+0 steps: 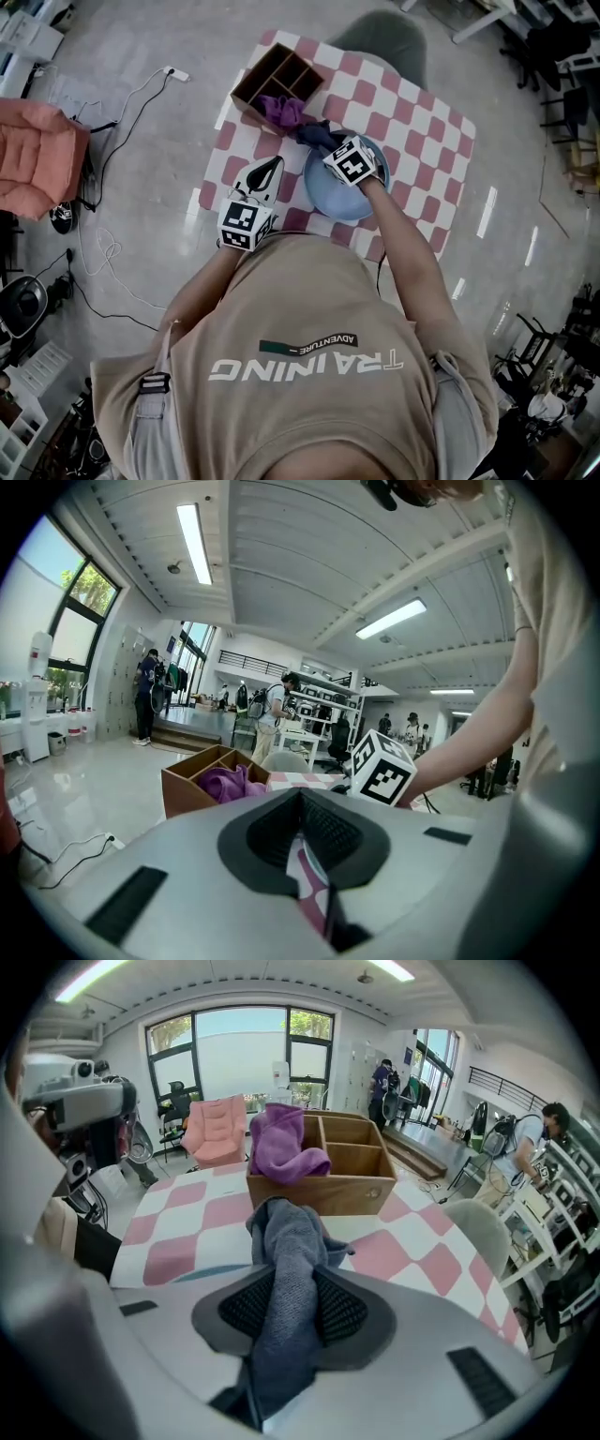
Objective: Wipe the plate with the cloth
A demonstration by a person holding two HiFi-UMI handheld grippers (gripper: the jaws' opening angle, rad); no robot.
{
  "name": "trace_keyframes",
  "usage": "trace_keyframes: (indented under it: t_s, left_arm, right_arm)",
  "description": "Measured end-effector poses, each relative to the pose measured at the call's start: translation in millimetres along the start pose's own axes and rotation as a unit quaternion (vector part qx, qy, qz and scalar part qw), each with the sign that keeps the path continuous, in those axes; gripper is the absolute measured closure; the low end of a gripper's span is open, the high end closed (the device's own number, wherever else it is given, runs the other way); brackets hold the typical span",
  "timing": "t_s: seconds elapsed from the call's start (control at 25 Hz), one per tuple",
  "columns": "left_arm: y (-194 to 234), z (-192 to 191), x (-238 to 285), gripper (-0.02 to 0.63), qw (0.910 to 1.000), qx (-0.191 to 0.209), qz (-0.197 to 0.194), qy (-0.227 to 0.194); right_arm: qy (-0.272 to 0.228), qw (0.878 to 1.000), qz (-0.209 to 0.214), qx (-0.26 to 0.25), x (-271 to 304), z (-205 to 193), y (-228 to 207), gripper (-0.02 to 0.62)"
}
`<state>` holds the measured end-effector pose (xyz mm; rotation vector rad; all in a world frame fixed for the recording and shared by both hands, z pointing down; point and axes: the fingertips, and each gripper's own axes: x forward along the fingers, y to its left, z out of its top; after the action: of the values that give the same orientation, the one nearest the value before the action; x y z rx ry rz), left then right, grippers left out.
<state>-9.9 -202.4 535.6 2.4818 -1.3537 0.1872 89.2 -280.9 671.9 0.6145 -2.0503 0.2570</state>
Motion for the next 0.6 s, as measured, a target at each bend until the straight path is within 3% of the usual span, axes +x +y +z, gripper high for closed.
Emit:
trace_keyframes:
  t_s: [0.12,0.28,0.6]
  left_arm:
    - [-7.4,1.2,6.0,0.594,0.9999,0.007,-0.011,0.005]
    - [-19.4,3.9,15.9,0.594,0.9995,0.016,-0.027,0.009]
    - [-38.0,2.4,31.1,0.594,0.9982,0.025,-0.049,0.025]
  right_arm:
    - [0.009,1.000,-0.021,0.014,-6.1,-8.7,-22.7,0.460]
    - [0.039,0.995,-0.048,0.076,-18.9,-47.8,-56.6,0.460]
    - [0.021,0.985,-0.093,0.146,-62.8,-99.1,-96.6,0.460]
